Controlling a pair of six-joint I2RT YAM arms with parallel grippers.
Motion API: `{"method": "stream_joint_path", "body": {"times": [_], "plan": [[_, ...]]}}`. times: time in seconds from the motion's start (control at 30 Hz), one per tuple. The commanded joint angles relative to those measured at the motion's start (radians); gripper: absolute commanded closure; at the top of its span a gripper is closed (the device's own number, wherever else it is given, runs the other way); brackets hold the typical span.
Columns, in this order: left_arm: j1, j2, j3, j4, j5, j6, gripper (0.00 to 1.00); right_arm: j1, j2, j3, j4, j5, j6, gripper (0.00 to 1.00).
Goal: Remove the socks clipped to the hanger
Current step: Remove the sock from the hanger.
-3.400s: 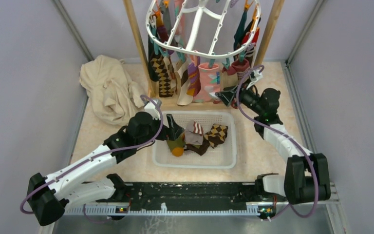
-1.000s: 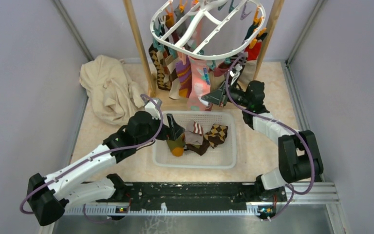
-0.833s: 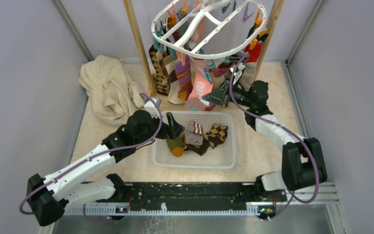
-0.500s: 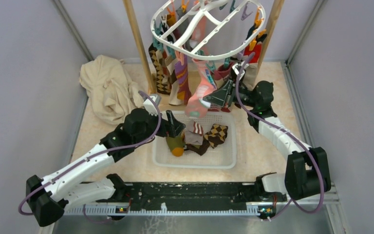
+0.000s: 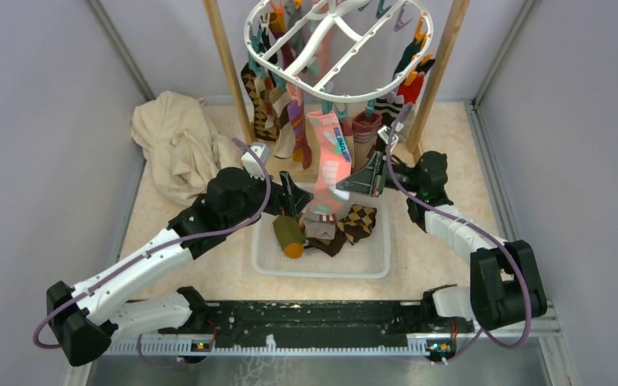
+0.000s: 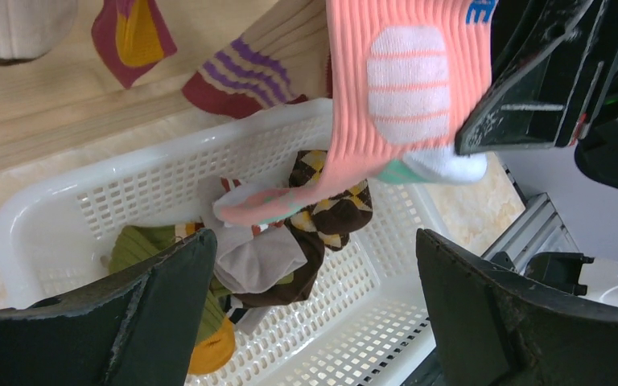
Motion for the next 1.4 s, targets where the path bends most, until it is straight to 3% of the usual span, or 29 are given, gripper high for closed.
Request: {"method": "stream_joint_path", "body": {"times": [0.0,0.17,0.4,0.47,0.6,0.7,1.1,1.37], "plan": [[0.001,0.019,0.066,0.039,0.007,0.046,0.01,0.003,-0.019,-0.029,0.223,-0.046,0.112,0.99],[0.002,0.037,0.113,0.048,-0.010,0.086,0.01,0.005,-0.007,-0.063,0.344,-0.041,0.204,1.00],[0.002,0.085,0.183,0.042,-0.015,0.117,0.01,0.006,-0.029,-0.069,0.340,-0.003,0.193,1.00],[0.002,0.103,0.189,0.043,-0.009,0.116,0.01,0.008,-0.065,-0.063,0.261,0.034,0.128,1.00],[0.001,0.131,0.172,0.048,0.001,0.104,0.01,0.057,-0.167,0.021,-0.225,0.164,-0.191,1.00],[0.002,0.139,0.154,0.058,0.006,0.096,0.01,0.106,-0.235,0.076,-0.415,0.301,-0.347,1.00],[0.002,0.140,0.121,0.075,0.022,0.079,0.01,0.290,-0.270,0.190,-0.691,0.710,-0.484,1.00],[0.001,0.122,0.070,0.085,0.034,0.075,0.01,0.325,-0.197,0.202,-0.665,0.764,-0.367,1.00]]}}
